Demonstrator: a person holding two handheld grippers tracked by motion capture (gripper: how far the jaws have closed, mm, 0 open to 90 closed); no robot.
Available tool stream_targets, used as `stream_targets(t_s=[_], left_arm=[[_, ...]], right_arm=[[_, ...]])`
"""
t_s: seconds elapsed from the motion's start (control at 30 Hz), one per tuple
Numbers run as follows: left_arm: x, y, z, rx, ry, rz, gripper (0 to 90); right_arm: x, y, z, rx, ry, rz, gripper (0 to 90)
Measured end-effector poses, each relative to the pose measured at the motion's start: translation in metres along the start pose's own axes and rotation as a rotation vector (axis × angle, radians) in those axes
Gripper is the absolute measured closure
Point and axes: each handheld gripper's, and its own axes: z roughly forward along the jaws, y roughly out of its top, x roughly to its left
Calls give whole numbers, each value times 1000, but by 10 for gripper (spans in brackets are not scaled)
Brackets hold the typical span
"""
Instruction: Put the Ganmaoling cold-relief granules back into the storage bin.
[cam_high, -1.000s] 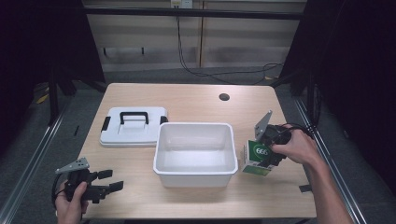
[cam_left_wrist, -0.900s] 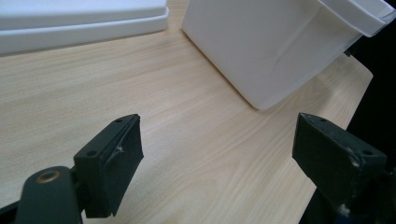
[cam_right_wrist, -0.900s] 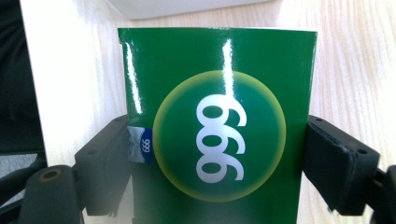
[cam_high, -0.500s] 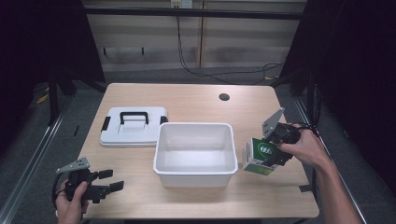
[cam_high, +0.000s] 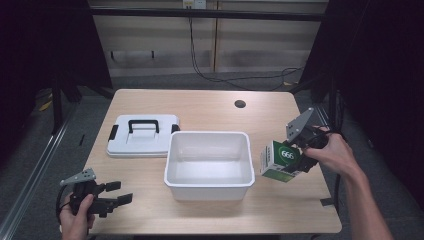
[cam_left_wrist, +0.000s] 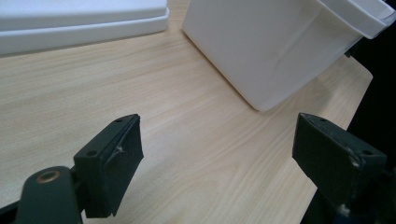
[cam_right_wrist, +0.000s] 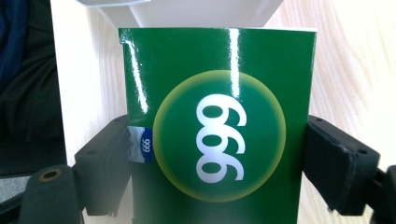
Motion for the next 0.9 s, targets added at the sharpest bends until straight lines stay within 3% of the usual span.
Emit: stream_targets(t_s=[0.4, 0.53, 0.9], left_arm=[[-2, 1, 0, 0, -7, 11, 161], [-2, 0, 0, 0, -6, 11, 161], [-2, 0, 0, 1, -4, 15, 161]], right_arm=[[1, -2, -26, -57, -34, 27, 165], [0, 4, -38, -65, -48, 40, 165], [2, 22, -58, -111, -73, 18, 165]])
